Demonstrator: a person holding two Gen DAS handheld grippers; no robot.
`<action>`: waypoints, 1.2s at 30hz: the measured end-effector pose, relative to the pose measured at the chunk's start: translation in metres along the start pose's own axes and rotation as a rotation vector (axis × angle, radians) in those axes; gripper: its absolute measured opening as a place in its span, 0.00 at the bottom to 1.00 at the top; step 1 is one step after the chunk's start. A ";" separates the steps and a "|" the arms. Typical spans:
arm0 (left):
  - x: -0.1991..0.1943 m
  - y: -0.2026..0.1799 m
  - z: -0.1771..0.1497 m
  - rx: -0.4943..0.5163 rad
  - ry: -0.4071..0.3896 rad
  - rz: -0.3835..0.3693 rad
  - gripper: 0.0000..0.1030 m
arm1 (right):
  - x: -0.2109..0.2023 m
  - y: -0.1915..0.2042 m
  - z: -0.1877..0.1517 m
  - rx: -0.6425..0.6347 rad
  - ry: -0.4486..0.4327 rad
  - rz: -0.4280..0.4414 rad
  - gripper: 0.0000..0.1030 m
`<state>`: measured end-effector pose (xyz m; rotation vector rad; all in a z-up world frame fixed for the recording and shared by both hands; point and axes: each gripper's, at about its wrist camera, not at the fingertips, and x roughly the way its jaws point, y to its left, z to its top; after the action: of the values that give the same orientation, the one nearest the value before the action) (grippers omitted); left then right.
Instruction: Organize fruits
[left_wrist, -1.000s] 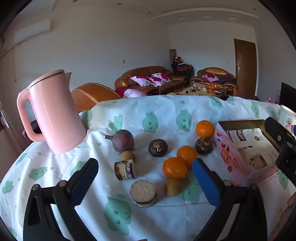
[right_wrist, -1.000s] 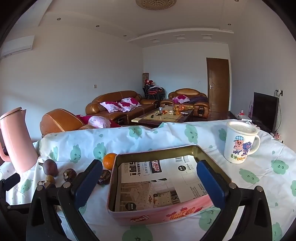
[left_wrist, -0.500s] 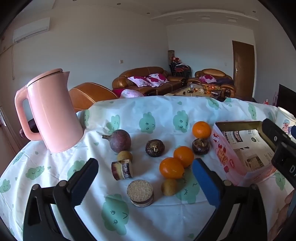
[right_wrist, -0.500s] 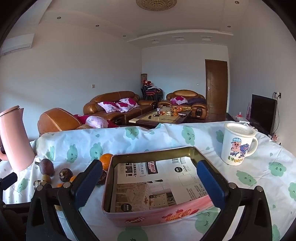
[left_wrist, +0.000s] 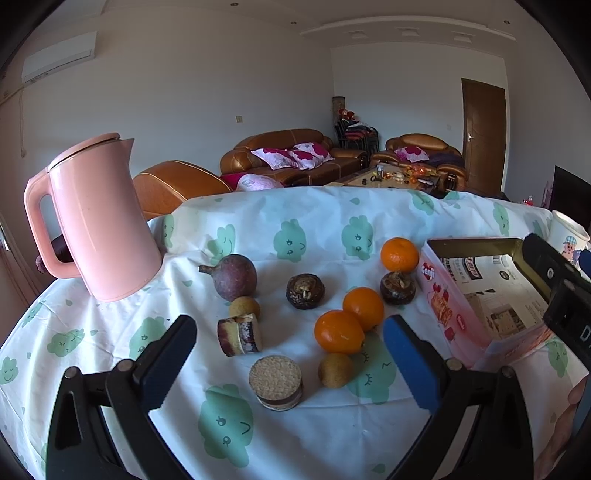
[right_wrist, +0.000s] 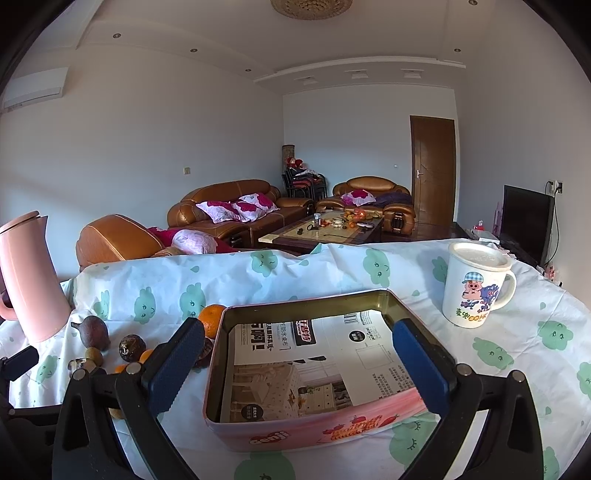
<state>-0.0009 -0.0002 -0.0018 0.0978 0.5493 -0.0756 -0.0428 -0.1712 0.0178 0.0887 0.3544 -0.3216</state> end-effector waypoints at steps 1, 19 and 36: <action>0.000 -0.001 0.000 0.002 0.000 -0.001 1.00 | 0.001 0.000 0.000 0.001 0.002 0.001 0.99; 0.001 -0.003 -0.001 -0.003 0.013 -0.004 1.00 | 0.003 0.000 0.000 -0.005 0.005 -0.001 0.99; 0.002 0.005 0.000 -0.024 0.014 -0.008 1.00 | 0.004 0.002 0.000 -0.005 0.015 0.009 0.99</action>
<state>0.0013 0.0045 -0.0020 0.0726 0.5647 -0.0762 -0.0383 -0.1702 0.0161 0.0876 0.3693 -0.3110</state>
